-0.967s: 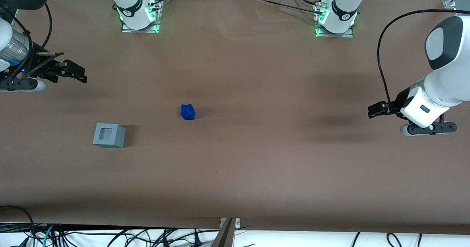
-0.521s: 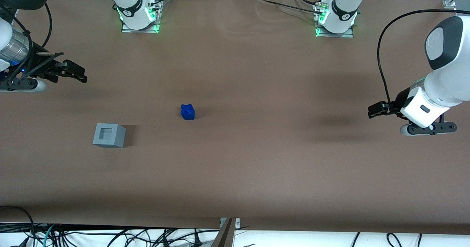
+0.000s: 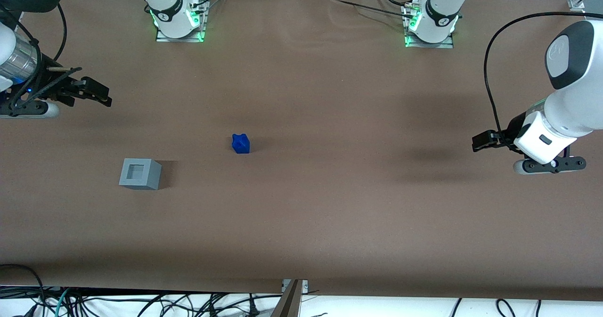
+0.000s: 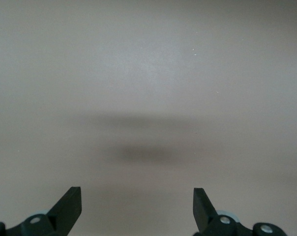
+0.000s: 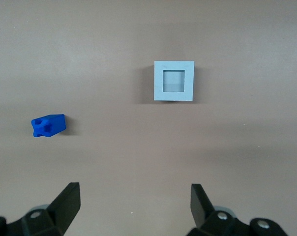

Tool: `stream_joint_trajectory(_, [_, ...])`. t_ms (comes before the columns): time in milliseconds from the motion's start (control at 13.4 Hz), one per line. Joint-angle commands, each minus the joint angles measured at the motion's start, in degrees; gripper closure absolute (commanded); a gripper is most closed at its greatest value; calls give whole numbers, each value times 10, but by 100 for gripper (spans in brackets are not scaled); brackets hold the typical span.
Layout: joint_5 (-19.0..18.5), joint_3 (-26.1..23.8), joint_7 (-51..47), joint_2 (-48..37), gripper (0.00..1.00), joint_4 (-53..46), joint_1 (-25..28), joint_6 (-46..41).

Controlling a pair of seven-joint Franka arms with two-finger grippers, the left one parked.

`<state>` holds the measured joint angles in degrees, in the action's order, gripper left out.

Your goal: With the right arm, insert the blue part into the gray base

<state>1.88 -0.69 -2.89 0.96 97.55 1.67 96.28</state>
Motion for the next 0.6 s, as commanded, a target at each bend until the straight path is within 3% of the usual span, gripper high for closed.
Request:
stream_joint_trajectory(0, [-17,-4,0,2,1,-6,4,-4])
stream_joint_trajectory(372, [-19,-6,-12,47,1,-7,93,43])
stream_joint_trajectory(521, [-19,-6,-102,75,1,-6,125,64])
